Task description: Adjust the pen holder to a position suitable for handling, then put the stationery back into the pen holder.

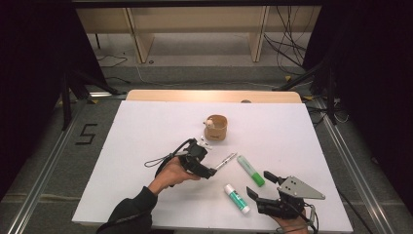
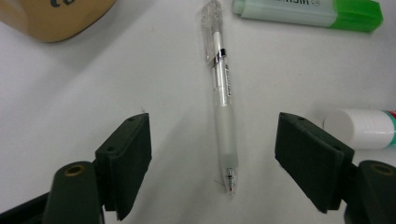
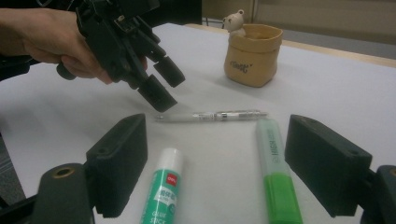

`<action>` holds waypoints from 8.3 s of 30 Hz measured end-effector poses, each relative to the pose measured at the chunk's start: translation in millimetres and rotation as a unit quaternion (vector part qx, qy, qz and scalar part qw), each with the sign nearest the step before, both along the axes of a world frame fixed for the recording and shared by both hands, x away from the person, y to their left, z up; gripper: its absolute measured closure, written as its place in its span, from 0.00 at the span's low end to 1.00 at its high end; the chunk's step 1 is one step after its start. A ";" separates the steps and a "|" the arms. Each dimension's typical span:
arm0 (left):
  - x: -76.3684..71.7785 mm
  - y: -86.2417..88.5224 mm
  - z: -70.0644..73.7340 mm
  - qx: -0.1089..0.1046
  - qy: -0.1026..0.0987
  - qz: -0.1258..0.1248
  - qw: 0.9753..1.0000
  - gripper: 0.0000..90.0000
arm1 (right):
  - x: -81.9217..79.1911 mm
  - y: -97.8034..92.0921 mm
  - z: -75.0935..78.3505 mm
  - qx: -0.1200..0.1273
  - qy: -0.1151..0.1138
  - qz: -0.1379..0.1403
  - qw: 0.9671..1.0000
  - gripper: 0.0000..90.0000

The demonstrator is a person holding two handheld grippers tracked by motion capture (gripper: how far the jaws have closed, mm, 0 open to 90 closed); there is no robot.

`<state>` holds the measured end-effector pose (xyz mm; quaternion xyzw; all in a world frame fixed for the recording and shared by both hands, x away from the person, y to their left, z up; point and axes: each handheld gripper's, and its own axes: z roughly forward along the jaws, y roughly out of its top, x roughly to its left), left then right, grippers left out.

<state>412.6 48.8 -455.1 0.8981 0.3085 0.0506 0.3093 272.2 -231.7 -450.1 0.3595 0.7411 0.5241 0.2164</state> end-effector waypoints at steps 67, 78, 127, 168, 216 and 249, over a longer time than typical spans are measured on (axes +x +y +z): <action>-2.7 -30.6 -9.3 0.100 0.020 -0.043 0.994 0.89 | 2.2 6.5 -6.2 -0.031 0.001 0.018 0.999 0.26; 0.8 -19.1 -2.8 0.089 0.016 -0.033 0.995 0.89 | 1.8 6.8 -5.8 -0.033 0.000 0.018 0.999 0.26; -53.6 50.9 54.5 0.091 0.033 -0.110 0.989 0.89 | -3.3 132.5 -1.4 -0.296 -0.177 0.143 0.928 0.35; -62.7 29.8 47.0 0.100 0.052 -0.139 0.984 0.89 | -14.8 174.9 -36.8 -0.512 -0.340 0.121 0.779 0.77; -47.8 95.0 28.9 -0.064 -0.029 -0.033 0.997 0.31 | 22.4 107.1 12.7 -0.368 -0.253 0.039 0.894 0.88; -84.1 121.6 -3.9 -0.151 -0.131 0.043 0.979 0.21 | 166.0 64.7 50.9 0.099 0.037 -0.030 0.994 0.88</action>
